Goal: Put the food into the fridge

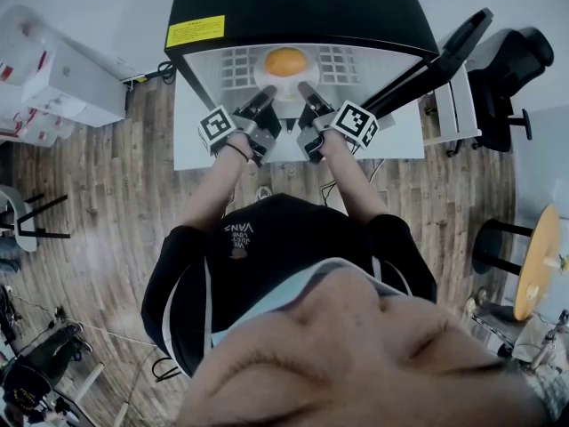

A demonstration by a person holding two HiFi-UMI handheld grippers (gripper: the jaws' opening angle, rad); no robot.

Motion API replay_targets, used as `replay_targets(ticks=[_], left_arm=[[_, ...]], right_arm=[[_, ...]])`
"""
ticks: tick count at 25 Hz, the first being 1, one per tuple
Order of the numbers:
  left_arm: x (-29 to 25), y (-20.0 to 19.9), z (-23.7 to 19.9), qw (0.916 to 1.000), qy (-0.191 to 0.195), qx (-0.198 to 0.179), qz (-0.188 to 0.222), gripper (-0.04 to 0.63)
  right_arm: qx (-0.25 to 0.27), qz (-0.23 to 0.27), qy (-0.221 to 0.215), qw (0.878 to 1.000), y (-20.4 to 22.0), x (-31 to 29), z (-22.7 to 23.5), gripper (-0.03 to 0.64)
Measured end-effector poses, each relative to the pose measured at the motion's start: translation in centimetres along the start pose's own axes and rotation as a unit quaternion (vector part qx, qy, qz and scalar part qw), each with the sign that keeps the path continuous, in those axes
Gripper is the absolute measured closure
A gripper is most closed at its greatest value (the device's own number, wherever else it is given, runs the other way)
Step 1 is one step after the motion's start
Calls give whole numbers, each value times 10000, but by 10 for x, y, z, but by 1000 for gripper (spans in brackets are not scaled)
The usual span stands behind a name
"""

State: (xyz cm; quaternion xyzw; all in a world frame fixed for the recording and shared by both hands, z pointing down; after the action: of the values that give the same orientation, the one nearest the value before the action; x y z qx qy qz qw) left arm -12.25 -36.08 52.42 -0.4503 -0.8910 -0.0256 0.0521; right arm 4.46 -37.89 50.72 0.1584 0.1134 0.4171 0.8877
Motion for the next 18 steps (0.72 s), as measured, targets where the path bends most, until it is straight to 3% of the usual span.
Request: replay_targets(ticks=[11,14,18], left_arm=[[1,-2,0,9998,107,45,151,557],[1,-2,2,9997,188,1,130,488],[3,1,2,9998,162,-11,109,468]], right_arm=[[43,142,-1,9999,-6,6,-2,543],[188,145,17,9997,-5,10,-2,540],[353,125,15,9993,-3,13,-3,529]])
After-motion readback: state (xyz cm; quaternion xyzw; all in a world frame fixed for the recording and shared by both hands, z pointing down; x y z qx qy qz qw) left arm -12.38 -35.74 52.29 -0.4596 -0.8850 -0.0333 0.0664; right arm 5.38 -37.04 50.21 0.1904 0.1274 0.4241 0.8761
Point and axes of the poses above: the fingertips, and each gripper's own axes: x backward along the fingers, z to its right, y out of its underside, the point moved 7 cm from there along x, backward along the fingers, and after that the axes turned 3 degrees about z, right-handed, at the moved point
